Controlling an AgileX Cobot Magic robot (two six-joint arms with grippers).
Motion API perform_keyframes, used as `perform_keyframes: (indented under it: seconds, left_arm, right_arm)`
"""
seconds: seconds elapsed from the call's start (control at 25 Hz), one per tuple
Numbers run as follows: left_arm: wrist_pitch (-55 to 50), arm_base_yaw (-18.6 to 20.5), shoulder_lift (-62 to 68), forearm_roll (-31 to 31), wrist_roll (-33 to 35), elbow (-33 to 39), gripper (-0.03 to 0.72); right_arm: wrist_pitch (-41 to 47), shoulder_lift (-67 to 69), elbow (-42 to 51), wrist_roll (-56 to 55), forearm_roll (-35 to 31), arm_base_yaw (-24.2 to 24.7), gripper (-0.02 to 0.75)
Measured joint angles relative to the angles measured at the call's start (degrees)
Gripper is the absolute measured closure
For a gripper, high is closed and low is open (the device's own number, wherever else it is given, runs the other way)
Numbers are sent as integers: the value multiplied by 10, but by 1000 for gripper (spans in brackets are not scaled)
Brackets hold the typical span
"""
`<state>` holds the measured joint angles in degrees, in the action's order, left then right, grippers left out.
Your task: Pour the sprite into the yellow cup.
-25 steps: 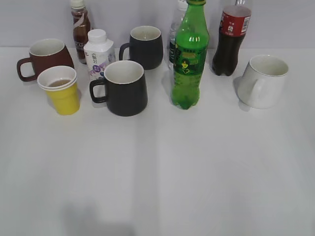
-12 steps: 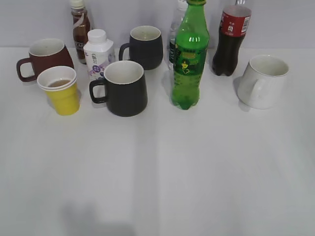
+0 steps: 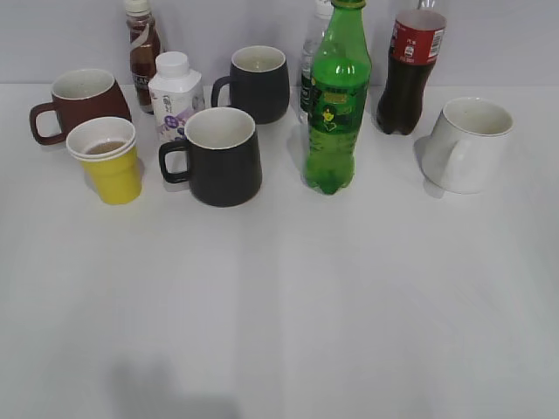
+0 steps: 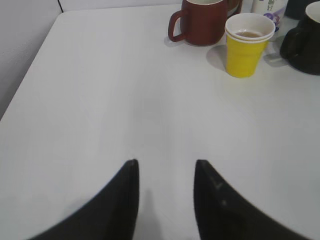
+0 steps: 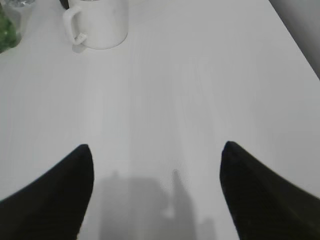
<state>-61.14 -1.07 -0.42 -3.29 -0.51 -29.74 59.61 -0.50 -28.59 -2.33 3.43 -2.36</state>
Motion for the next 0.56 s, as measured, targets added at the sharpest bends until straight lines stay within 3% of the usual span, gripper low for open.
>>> perform_keyframes:
  seconds: [0.24, 0.56]
  left_arm:
    - [0, 0, 0, 0, 0, 0, 445]
    - [0, 0, 0, 0, 0, 0, 447]
  right_arm:
    - [0, 0, 0, 0, 0, 0, 149]
    - [0, 0, 0, 0, 0, 0, 150]
